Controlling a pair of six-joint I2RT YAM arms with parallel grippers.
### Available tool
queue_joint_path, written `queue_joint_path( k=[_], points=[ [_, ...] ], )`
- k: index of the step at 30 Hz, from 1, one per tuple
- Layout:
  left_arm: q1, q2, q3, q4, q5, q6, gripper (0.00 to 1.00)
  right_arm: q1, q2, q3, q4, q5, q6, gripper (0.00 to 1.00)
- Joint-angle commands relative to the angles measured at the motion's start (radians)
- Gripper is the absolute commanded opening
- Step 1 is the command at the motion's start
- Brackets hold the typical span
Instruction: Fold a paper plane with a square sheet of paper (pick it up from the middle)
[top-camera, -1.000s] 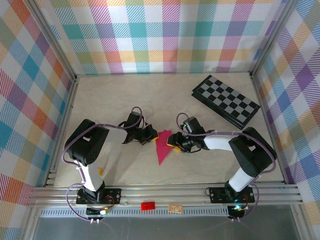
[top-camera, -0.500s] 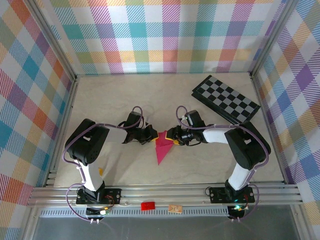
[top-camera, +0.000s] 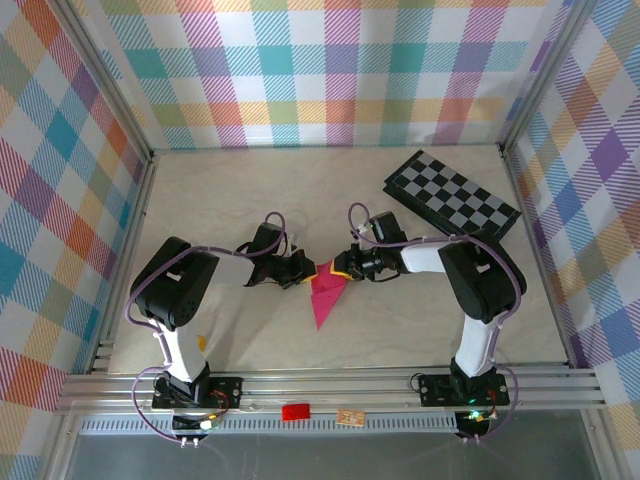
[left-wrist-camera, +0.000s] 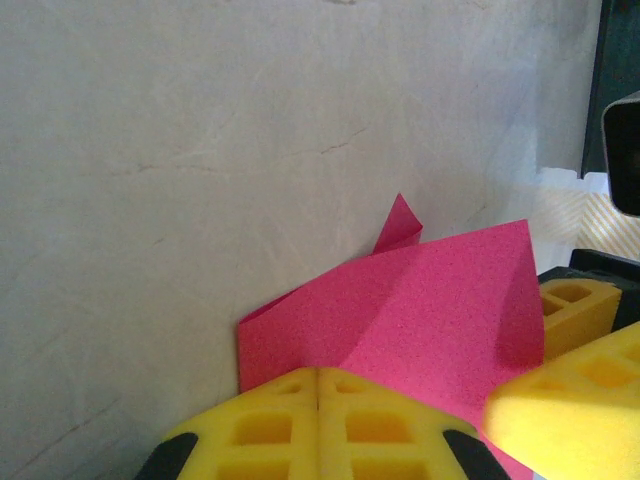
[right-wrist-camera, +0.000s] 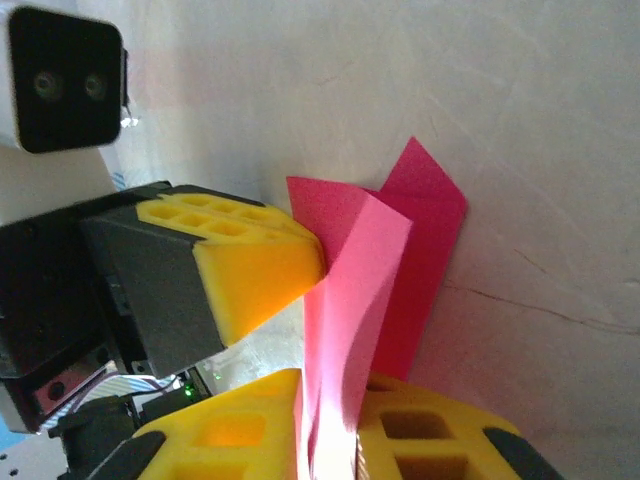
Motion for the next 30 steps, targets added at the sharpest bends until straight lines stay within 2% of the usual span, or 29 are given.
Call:
queue_joint_path(
  k=[1, 2, 5, 7, 9, 11, 12, 17, 21, 25, 30],
  points=[
    [-0.008, 0.035, 0.014, -0.031, -0.002, 0.018, 0.03, -0.009, 0.016, 0.030, -0.061, -0.039, -0.058, 0.13],
    [-0.008, 0.034, 0.016, -0.032, -0.002, 0.017, 0.03, -0.010, 0.016, 0.033, -0.071, -0.040, -0.064, 0.09],
    [-0.008, 0.016, 0.020, -0.036, -0.001, 0.013, 0.06, -0.012, 0.008, 0.031, -0.083, -0.028, -0.061, 0.06],
    [-0.008, -0.017, 0.018, -0.039, -0.010, 0.012, 0.12, -0.012, -0.004, 0.024, -0.078, -0.014, -0.044, 0.05],
    [-0.008, -0.083, 0.001, -0.051, -0.075, 0.015, 0.18, -0.012, -0.025, 0.009, -0.060, 0.022, -0.006, 0.03],
    [-0.008, -0.157, -0.013, -0.076, -0.143, 0.039, 0.30, -0.012, -0.066, -0.025, -0.028, 0.096, 0.058, 0.03],
    [-0.008, -0.185, -0.015, -0.093, -0.162, 0.057, 0.33, -0.012, -0.086, -0.047, 0.005, 0.127, 0.096, 0.03],
    [-0.041, -0.281, -0.033, -0.135, -0.194, 0.155, 0.38, -0.012, -0.157, -0.155, 0.152, 0.271, 0.299, 0.02],
    [-0.134, -0.337, -0.049, -0.217, -0.289, 0.285, 0.39, -0.012, -0.175, -0.202, 0.211, 0.323, 0.394, 0.02],
    [-0.274, -0.383, -0.076, -0.264, -0.447, 0.412, 0.43, -0.010, -0.192, -0.206, 0.179, 0.351, 0.427, 0.01],
    [-0.415, -0.353, -0.055, -0.331, -0.602, 0.535, 0.45, -0.009, -0.215, -0.212, 0.168, 0.363, 0.442, 0.01]
  ],
)
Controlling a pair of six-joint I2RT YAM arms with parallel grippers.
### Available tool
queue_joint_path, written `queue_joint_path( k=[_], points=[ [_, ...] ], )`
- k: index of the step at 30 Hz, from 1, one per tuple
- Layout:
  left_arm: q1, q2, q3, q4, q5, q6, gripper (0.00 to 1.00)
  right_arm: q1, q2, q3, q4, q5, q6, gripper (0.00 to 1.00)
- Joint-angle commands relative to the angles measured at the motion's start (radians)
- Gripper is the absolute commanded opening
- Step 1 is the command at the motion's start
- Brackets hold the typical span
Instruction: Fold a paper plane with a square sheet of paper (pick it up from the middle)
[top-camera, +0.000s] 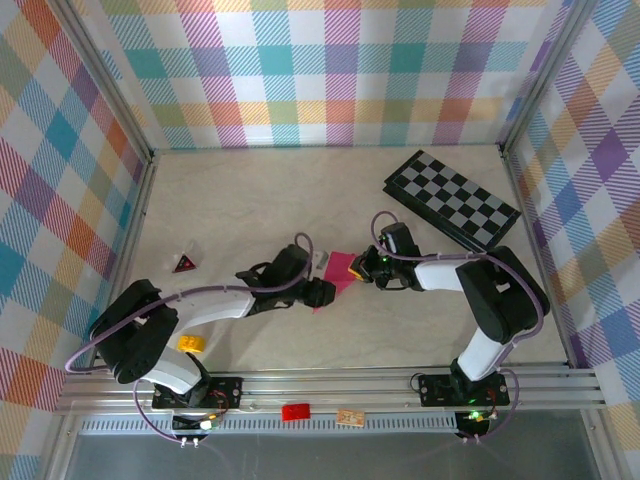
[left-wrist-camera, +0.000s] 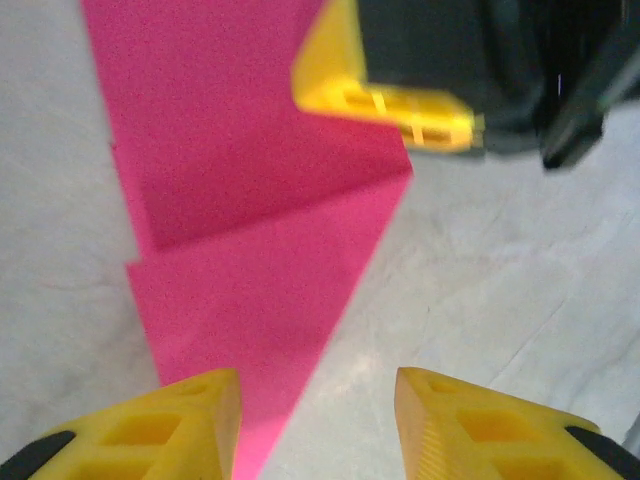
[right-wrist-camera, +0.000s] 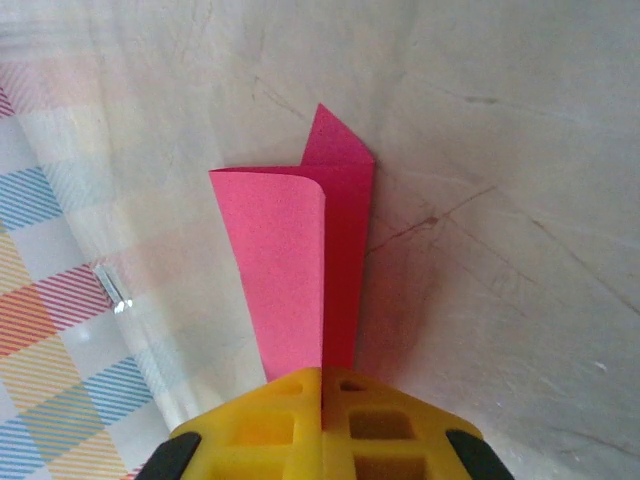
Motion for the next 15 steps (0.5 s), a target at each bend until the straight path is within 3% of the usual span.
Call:
queue_joint_path(
  k=[1, 15],
  points=[
    [-0.070, 0.021, 0.019, -0.084, -0.166, 0.146, 0.46, -0.003, -0.041, -0.009, 0.023, 0.024, 0.035, 0.02],
    [-0.215, 0.169, 0.143, -0.196, -0.422, 0.212, 0.46, 0.002, -0.038, 0.003, 0.029, -0.007, 0.041, 0.02]
  ],
)
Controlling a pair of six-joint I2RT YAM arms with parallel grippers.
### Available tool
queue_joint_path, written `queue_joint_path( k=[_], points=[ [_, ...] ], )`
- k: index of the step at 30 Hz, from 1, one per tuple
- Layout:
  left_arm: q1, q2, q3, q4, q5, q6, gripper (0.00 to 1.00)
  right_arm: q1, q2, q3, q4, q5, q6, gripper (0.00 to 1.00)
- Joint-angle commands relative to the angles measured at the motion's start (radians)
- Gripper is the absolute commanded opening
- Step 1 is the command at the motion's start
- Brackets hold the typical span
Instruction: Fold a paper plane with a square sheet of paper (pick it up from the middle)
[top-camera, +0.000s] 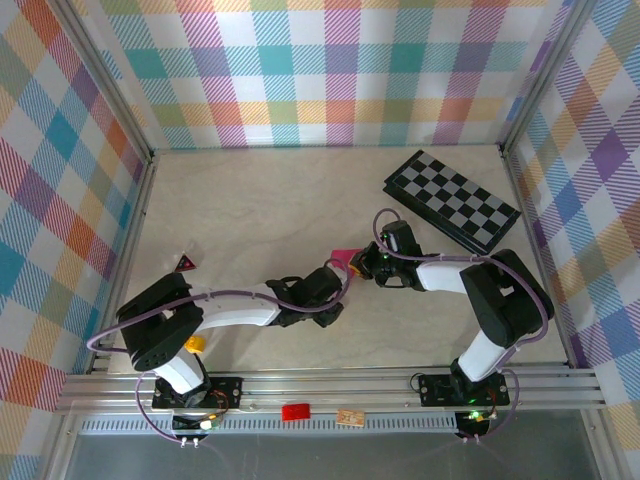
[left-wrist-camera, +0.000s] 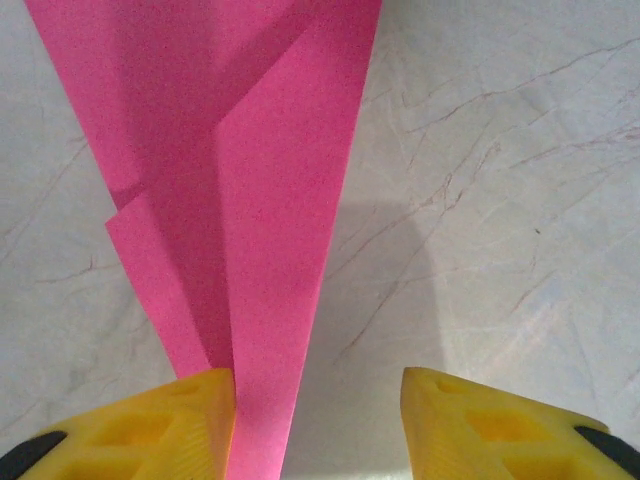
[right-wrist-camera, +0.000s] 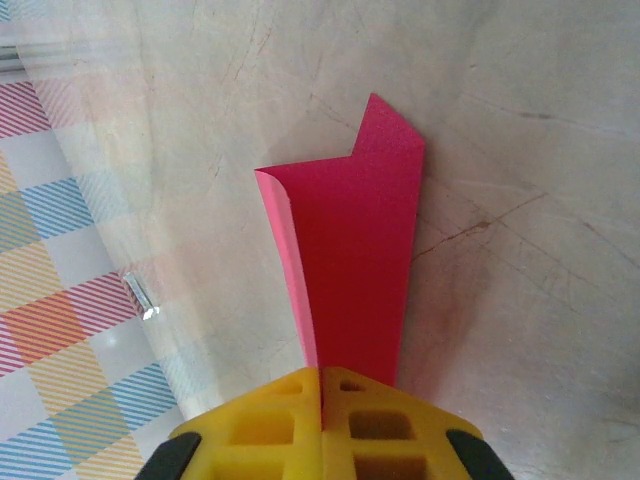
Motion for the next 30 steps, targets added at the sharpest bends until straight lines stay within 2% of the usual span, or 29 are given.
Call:
queue_joint_path(
  k=[1, 7, 12, 18, 30],
  points=[
    [-0.033, 0.033, 0.040, -0.057, -0.115, 0.033, 0.46, 0.002, -0.015, 0.004, 0.010, -0.014, 0.011, 0.02],
    [-0.058, 0.070, 0.072, -0.087, -0.207, 0.057, 0.44, 0.004, -0.017, 0.007, 0.006, -0.014, 0.013, 0.02],
    [-0.072, 0.088, 0.088, -0.102, -0.222, 0.079, 0.42, 0.003, -0.016, 0.008, 0.009, -0.015, 0.014, 0.02],
    [-0.085, 0.115, 0.115, -0.119, -0.256, 0.087, 0.35, 0.003, -0.020, 0.010, 0.010, -0.019, 0.014, 0.02],
    [-0.090, 0.127, 0.122, -0.138, -0.290, 0.084, 0.29, 0.003, -0.019, 0.009, 0.013, -0.018, 0.016, 0.03]
  ],
)
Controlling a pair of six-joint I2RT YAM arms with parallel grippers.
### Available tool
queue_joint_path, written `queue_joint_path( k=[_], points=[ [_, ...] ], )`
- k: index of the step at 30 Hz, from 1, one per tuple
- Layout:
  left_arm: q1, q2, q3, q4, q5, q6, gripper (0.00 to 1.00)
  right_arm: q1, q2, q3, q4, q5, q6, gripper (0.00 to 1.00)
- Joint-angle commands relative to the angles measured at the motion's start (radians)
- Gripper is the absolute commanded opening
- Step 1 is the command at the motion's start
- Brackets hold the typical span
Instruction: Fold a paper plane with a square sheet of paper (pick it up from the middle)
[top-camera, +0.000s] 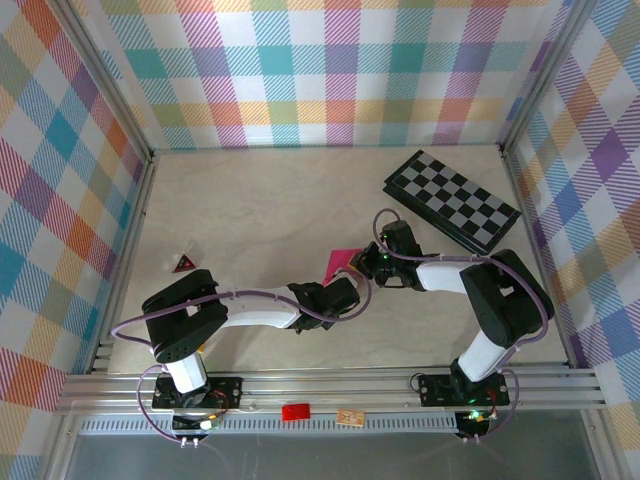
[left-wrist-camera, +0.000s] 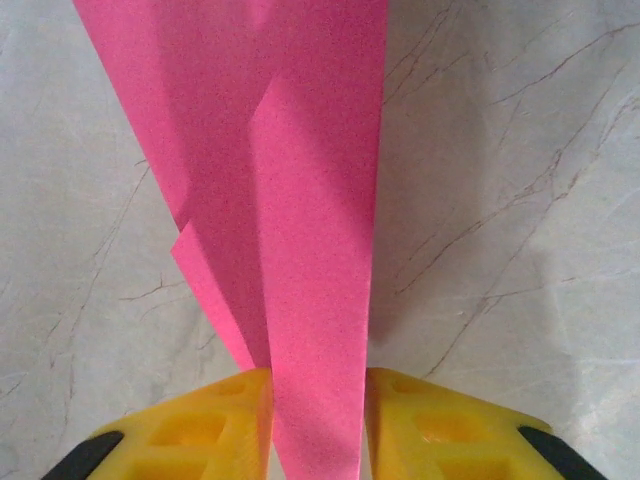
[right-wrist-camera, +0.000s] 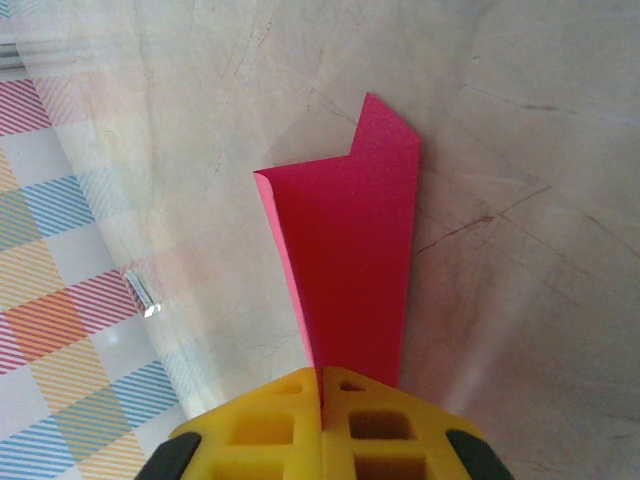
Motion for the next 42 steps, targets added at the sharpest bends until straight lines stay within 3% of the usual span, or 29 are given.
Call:
queue_joint_path(
  k=[1, 11, 17, 25, 30, 39, 42],
  points=[
    [-0.014, 0.006, 0.025, -0.024, -0.027, 0.009, 0.28, 0.002, -0.019, 0.008, 0.013, -0.013, 0.014, 0.03],
    [-0.015, 0.006, 0.022, -0.015, -0.025, 0.004, 0.14, 0.002, -0.016, 0.008, 0.012, -0.014, 0.014, 0.05],
    [-0.014, 0.015, 0.016, -0.004, -0.015, -0.013, 0.12, 0.002, -0.036, 0.008, -0.022, -0.001, -0.010, 0.12],
    [-0.015, 0.030, -0.014, 0.036, 0.030, -0.064, 0.12, -0.016, -0.155, 0.063, -0.348, 0.148, -0.176, 0.30],
    [-0.013, 0.044, -0.034, 0.061, 0.054, -0.092, 0.12, -0.034, -0.212, 0.078, -0.474, 0.203, -0.243, 0.33],
    [0.010, 0.064, -0.064, 0.116, 0.178, -0.105, 0.13, -0.034, -0.293, -0.022, -0.414, 0.276, -0.245, 0.34],
    [0.058, 0.036, -0.106, 0.191, 0.308, -0.128, 0.14, -0.034, -0.326, -0.078, -0.328, 0.277, -0.272, 0.35]
  ],
)
